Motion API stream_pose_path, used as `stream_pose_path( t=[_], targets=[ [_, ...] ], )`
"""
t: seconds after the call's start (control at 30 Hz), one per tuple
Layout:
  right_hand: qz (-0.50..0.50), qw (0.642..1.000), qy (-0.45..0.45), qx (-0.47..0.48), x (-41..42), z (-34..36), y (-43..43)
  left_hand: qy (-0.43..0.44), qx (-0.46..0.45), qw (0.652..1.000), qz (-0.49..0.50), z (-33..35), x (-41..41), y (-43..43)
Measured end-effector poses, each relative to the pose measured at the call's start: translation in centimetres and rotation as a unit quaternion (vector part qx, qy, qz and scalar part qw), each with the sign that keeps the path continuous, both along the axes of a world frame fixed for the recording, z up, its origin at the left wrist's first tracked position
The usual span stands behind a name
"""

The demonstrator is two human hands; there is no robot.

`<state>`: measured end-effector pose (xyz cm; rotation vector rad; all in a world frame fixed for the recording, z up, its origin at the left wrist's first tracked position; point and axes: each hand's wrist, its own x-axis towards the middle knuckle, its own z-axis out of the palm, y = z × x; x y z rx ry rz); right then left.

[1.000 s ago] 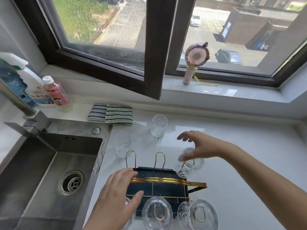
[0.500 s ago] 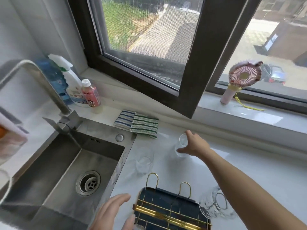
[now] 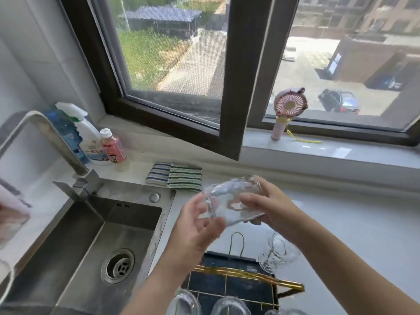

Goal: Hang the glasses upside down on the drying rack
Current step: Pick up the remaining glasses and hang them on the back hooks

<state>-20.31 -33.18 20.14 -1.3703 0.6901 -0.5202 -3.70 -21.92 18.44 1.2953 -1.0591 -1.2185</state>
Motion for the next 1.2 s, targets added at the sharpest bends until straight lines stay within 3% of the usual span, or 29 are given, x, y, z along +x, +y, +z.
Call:
stream_pose_path(
  t=[0.13,0.27,0.37,0.43,0.57,0.67,0.9,1.1,1.2],
  targets=[
    [-0.052,0.997,0.047,0.013,-1.7,0.4,3.6,-0.050,-0.031,0.998,-0.017,0.8,-0.5,-1.0],
    [-0.198,0.952,0.204,-0.117,-4.7,-1.7,8.3,-0.296,0.016,0.955,-0.002,0.1,1.3,-3.3],
    [-0.161,0.922,0.270,-0.227,-6.7,-4.1,11.7,-0.409,0.016,0.910,-0.063,-0.5,1.7,-5.0],
    [-0.139,0.874,0.339,-0.317,-6.9,-5.6,12.9,-0.457,0.023,0.881,-0.119,-1.0,1.5,-5.9],
    [-0.195,0.756,0.432,-0.452,-5.4,-7.2,14.0,-0.545,0.030,0.814,-0.197,-1.7,0.8,-7.7],
    [-0.241,0.721,0.431,-0.486,-4.9,-8.5,13.9,-0.563,0.041,0.785,-0.256,-2.4,0.0,-8.5],
    [-0.245,0.709,0.441,-0.493,-5.2,-9.2,13.6,-0.559,0.069,0.755,-0.335,-5.4,-1.7,-8.8],
    [-0.250,0.703,0.453,-0.487,-4.9,-9.1,13.7,-0.542,0.044,0.773,-0.328,-6.6,-1.1,-8.7],
    [-0.250,0.697,0.463,-0.486,-4.9,-9.2,13.8,-0.487,0.058,0.822,-0.288,-6.0,1.1,-8.7]
  ],
)
